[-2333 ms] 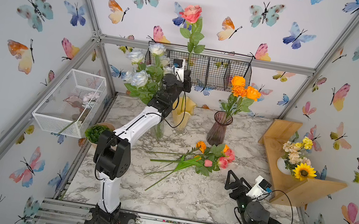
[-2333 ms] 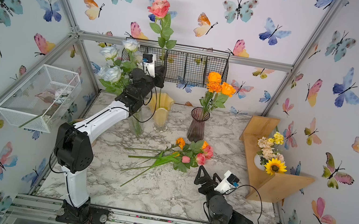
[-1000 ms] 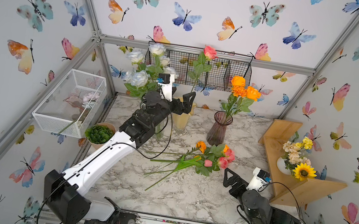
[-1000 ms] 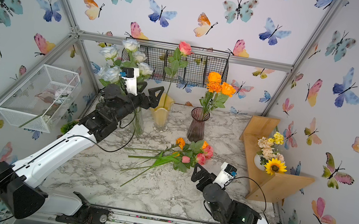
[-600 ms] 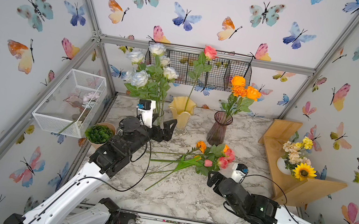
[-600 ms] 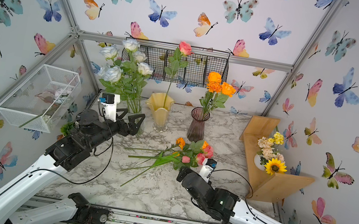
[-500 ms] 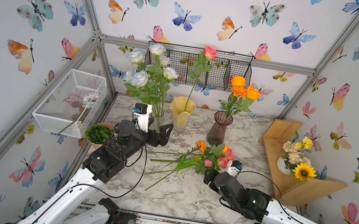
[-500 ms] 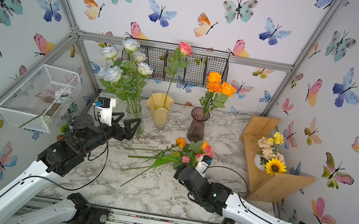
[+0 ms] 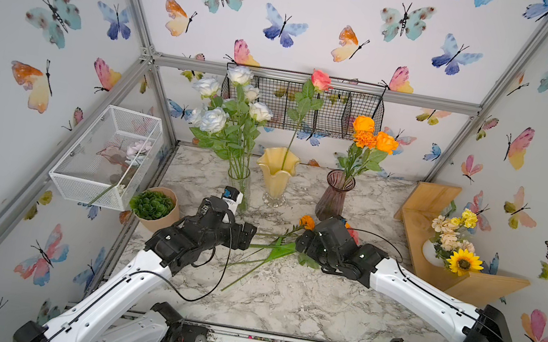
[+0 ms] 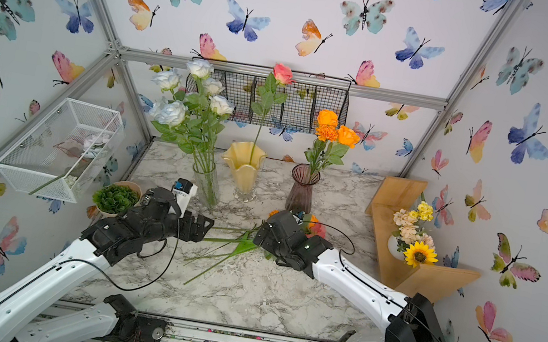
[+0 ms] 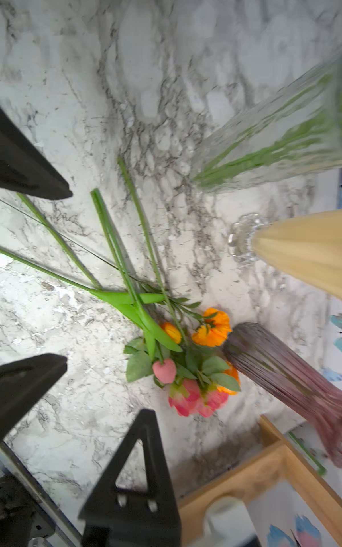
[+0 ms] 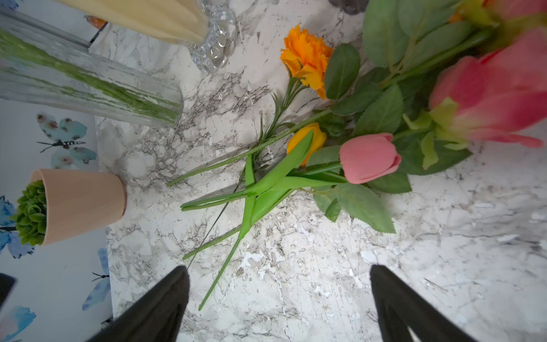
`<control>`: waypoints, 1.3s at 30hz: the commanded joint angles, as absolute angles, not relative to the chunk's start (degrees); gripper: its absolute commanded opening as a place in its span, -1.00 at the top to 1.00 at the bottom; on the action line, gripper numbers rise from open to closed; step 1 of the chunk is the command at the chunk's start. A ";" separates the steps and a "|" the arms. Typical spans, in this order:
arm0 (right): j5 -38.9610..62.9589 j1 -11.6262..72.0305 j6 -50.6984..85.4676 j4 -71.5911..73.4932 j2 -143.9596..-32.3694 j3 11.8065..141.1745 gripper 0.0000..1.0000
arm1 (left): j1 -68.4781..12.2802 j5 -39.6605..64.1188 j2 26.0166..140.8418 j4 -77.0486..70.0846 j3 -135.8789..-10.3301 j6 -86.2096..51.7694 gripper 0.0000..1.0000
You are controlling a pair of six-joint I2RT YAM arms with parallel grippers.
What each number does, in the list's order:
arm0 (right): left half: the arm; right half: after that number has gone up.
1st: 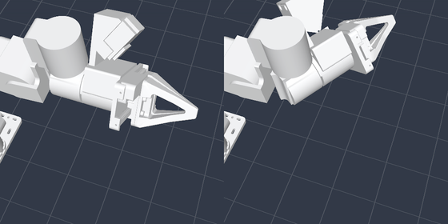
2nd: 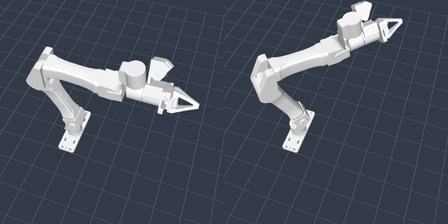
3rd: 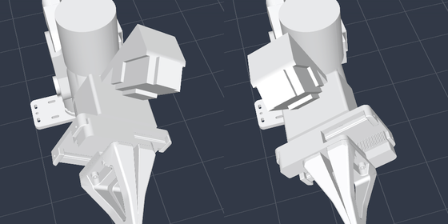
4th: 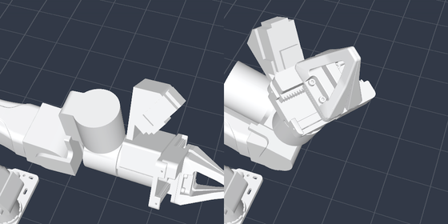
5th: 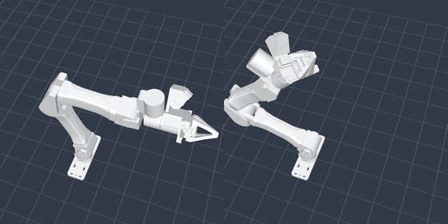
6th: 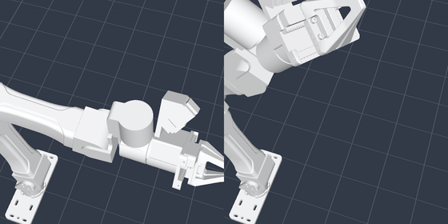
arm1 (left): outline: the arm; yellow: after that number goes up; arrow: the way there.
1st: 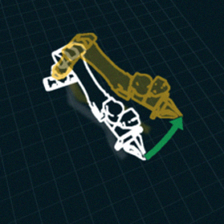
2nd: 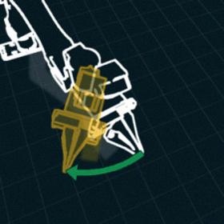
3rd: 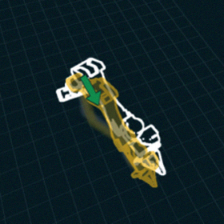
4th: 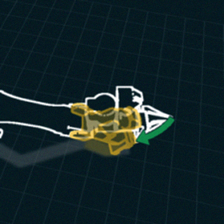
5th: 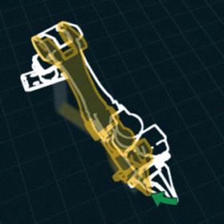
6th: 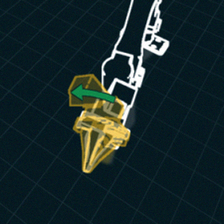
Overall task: Arrange the flowers in different vases according to their colors
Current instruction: Pick up the flower at the center of the board.
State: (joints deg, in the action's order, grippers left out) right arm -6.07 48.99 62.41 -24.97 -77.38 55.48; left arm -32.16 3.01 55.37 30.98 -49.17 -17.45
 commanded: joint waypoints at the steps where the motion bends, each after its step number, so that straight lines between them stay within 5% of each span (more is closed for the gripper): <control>1: -3.82 48.54 62.48 -28.12 -74.14 52.72 -0.97 | -34.76 5.34 57.14 30.88 -47.88 -19.66 -0.74; 6: -1.75 48.34 64.39 -24.29 -70.70 45.89 -0.97 | -42.75 -0.59 64.58 30.04 -48.54 -20.13 -0.71; 13: 1.42 48.34 66.50 -13.40 -63.62 33.00 -0.97 | -43.57 1.05 73.91 27.94 -50.19 -16.58 -0.52; 24: -12.63 48.34 76.59 -16.53 -45.38 23.52 -0.95 | -43.46 -3.85 87.71 28.06 -60.17 -11.04 -0.41; 28: -13.88 48.25 76.08 -17.60 -45.45 24.44 -0.95 | -40.91 -1.46 92.08 26.55 -64.68 -10.94 -0.43; 39: -12.59 48.17 71.98 -13.83 -52.01 24.66 -1.00 | -37.34 2.69 101.61 27.43 -73.58 -11.91 -0.07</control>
State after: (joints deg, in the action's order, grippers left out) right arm -11.18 48.40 73.49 -14.85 -51.37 24.25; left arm -37.50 0.95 99.50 26.79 -72.99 -12.93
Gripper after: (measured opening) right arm 0.994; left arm 0.548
